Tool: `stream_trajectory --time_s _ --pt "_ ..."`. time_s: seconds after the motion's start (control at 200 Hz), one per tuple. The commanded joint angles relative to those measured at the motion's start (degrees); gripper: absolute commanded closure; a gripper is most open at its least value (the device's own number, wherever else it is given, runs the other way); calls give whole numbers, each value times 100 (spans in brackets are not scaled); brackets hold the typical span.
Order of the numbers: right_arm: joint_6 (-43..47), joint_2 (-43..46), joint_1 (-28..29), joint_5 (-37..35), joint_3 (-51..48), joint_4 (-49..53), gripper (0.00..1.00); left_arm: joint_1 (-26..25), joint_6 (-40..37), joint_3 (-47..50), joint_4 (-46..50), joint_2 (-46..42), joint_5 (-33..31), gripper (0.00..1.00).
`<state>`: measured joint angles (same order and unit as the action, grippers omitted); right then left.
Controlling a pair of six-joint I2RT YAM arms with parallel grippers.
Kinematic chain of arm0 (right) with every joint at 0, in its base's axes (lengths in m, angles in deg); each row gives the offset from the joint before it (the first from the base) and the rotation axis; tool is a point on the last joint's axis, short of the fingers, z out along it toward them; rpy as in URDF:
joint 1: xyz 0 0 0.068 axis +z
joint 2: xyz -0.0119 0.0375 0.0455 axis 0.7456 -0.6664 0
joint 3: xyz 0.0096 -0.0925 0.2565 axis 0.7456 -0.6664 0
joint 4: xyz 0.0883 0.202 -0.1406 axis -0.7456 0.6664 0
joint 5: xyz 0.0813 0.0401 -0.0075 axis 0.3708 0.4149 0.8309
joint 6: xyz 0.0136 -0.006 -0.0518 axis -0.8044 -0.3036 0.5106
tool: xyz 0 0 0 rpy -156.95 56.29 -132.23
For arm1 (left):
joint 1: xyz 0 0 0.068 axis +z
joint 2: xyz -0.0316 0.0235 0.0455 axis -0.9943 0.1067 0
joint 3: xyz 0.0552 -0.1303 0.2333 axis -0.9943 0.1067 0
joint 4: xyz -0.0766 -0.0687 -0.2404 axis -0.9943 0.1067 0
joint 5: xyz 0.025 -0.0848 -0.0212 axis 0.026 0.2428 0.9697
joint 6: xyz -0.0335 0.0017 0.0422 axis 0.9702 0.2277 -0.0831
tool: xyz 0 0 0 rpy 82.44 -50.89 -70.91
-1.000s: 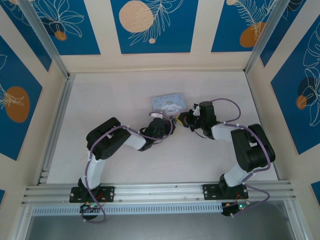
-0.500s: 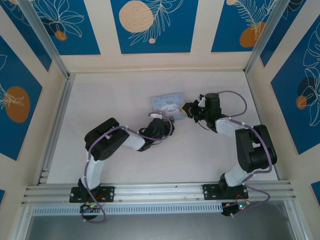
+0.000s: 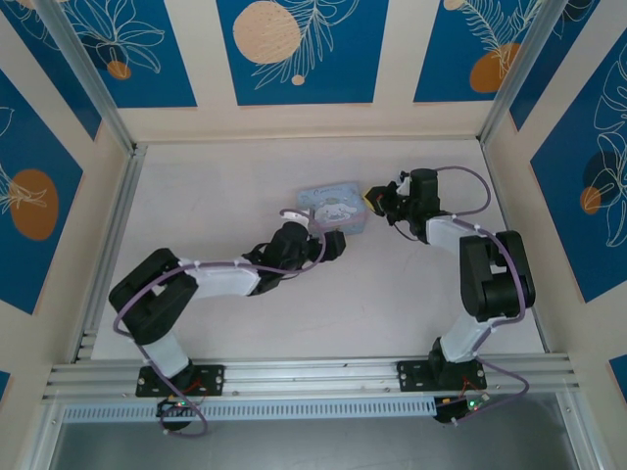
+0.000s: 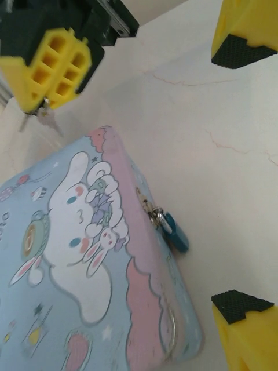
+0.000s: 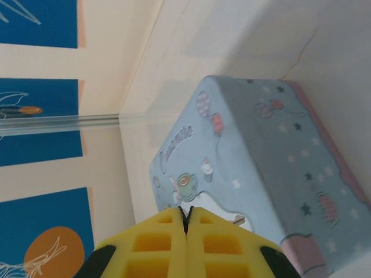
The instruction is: Unlock a padlock with a key
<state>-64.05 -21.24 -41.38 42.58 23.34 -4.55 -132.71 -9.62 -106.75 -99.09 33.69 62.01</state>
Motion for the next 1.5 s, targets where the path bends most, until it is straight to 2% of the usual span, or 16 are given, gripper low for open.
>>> stream_trajectory --time_s 0.0,0.3,0.625,0.72,0.87,1.11,1.39,1.495 --pt "150 -215 -109 104 185 -39 100 93 -419 109 749 -360 -200 0" --pt "-145 -607 -126 168 172 -535 100 253 -680 189 1408 -739 -509 0" --pt "-442 -586 523 20 -48 -1000 100 309 -455 193 1576 -640 -848 0" --pt "-476 -576 760 9 -55 -1066 100 377 -457 91 1679 -537 -485 0" --pt "-494 -353 902 -52 -117 -1066 100 486 -445 286 1233 -504 38 0" --pt "-120 96 959 -55 221 -364 100 614 -711 578 710 -460 604 0" --pt "39 -283 1275 37 777 12 100 856 -920 698 97 97 1464 0" --pt "103 -436 1373 33 871 106 100 856 -1102 621 -6 322 1540 0"
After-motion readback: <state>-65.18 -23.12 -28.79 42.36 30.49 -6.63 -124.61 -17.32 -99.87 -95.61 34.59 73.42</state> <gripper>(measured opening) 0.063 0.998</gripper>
